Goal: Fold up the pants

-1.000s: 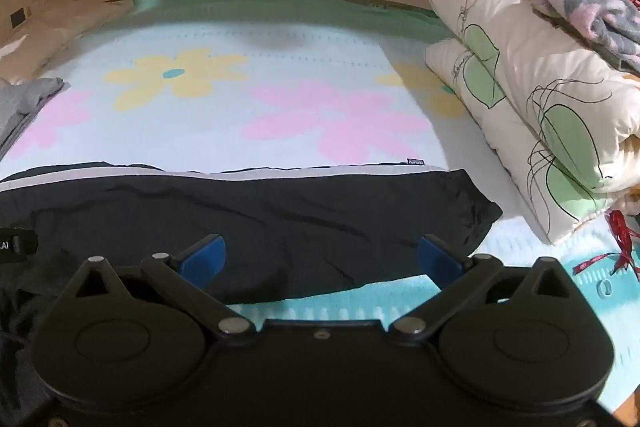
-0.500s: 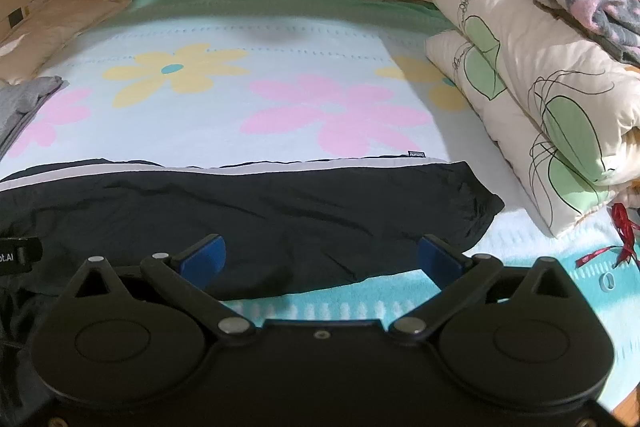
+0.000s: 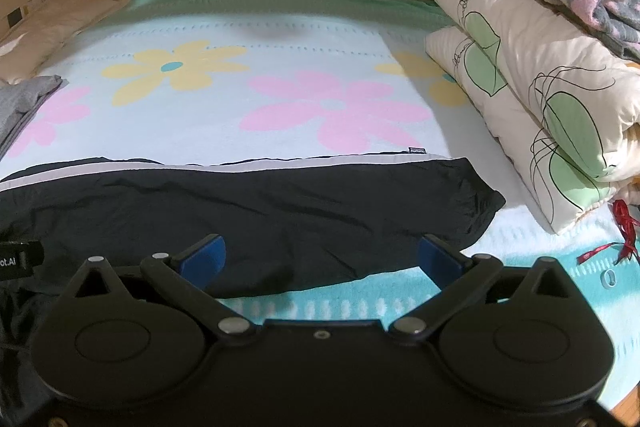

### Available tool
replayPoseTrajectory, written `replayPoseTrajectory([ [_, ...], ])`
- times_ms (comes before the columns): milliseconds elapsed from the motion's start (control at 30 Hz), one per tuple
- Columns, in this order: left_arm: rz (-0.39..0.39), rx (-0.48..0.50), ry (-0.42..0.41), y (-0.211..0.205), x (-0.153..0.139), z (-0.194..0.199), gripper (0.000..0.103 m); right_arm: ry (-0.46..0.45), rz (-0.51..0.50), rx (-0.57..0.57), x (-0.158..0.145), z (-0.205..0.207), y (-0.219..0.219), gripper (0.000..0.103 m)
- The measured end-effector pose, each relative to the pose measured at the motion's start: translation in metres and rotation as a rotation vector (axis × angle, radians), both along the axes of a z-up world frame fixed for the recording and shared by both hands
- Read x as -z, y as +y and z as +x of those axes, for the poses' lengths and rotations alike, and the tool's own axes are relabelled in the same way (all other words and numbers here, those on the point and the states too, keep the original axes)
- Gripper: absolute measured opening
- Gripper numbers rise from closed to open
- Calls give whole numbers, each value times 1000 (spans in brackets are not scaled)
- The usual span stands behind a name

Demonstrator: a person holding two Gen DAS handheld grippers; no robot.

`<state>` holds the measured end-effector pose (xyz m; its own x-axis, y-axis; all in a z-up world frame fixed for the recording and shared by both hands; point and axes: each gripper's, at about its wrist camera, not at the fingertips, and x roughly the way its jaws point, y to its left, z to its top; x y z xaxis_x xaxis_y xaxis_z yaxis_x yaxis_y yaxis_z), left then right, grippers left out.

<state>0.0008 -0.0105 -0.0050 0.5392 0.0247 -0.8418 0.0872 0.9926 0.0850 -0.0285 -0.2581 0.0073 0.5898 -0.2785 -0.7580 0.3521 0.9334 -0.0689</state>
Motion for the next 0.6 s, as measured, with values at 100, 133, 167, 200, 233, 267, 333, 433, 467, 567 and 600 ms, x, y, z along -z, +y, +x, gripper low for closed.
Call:
replayPoseTrajectory([
  [100,2,1,2,-1,1,0,75,5,3,0,1,1,0,102],
  [133,1,2,1,0,1,0,75,7,3,0,0,1,0,102],
  [167,2,1,1,0,1,0,75,7,2,1,0,1,0,102],
  [200,1,1,1,0,1,0,75,7,2,1,0,2,0,102],
  [233,1,1,2,0,1,0,75,7,3,1,0,2,-1,102],
  [267,0,1,2,-1,1,0,75,7,4,1,0,2,0,102],
  [333,1,2,2,-1,2,-1,75,7,5,2,1,1,0,102],
  [433,0,1,3,-1,2,-1,75,8,5,4,1,1,1,102],
  [467,-1,1,3,-1,2,-1,75,9,7,4,0,1,0,102],
  [567,0,2,3,-2,2,-1,75,12,10,4,0,2,-1,102],
  [600,-1,2,3,-1,2,-1,75,13,9,4,0,2,-1,102],
])
